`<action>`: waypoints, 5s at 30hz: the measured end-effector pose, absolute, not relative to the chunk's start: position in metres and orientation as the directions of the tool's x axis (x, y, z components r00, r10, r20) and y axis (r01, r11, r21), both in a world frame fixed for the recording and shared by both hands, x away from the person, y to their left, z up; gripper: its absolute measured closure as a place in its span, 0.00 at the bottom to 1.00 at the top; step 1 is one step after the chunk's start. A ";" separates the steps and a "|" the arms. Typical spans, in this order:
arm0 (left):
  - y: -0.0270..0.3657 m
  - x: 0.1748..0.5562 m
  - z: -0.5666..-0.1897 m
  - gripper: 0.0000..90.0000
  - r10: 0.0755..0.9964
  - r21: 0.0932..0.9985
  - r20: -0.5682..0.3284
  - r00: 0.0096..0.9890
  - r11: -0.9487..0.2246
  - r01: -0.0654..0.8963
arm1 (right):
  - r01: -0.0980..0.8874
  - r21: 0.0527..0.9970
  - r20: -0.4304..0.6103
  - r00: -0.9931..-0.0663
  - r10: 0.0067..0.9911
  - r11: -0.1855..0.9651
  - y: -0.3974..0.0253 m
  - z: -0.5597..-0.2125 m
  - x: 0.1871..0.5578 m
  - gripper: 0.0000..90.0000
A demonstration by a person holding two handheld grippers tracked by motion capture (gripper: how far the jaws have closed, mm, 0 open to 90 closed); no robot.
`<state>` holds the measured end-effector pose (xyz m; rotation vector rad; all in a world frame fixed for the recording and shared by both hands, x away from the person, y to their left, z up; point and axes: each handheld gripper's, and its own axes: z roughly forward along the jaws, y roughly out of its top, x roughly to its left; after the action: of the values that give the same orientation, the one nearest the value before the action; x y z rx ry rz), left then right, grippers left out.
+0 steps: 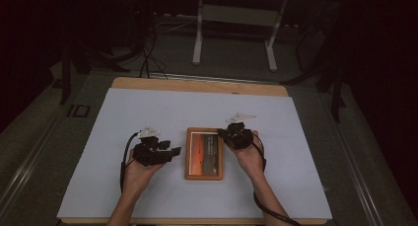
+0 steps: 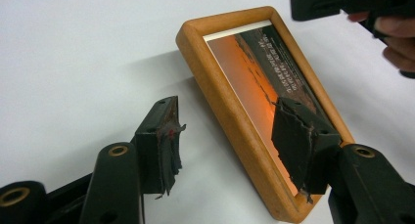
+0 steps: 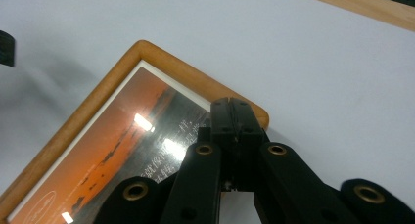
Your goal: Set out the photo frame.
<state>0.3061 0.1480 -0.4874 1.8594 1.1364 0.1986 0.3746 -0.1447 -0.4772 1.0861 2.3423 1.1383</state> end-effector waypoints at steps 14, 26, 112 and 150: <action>0.145 0.305 -0.486 0.49 0.753 0.766 -0.312 0.579 -0.162 0.622 | 0.492 0.766 0.014 -0.656 0.755 0.414 -0.133 -0.490 0.383 1.00; 0.144 0.303 -0.484 0.50 0.750 0.762 -0.333 0.571 -0.141 0.632 | 0.503 0.762 0.013 -0.641 0.767 0.407 -0.138 -0.492 0.385 1.00; 0.072 0.306 -0.507 0.58 0.684 0.659 -0.466 0.561 -0.155 0.737 | 0.575 0.738 0.068 -0.584 0.809 0.353 -0.169 -0.509 0.392 0.97; 0.044 0.289 -0.489 0.72 0.688 0.783 -0.306 0.658 -0.212 0.585 | 0.466 0.791 -0.012 -0.636 0.772 0.397 -0.208 -0.473 0.350 0.77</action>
<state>0.2885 0.0444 -0.4886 1.8986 1.0017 0.1321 0.3501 -0.2080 -0.4727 1.0679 2.2816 1.1112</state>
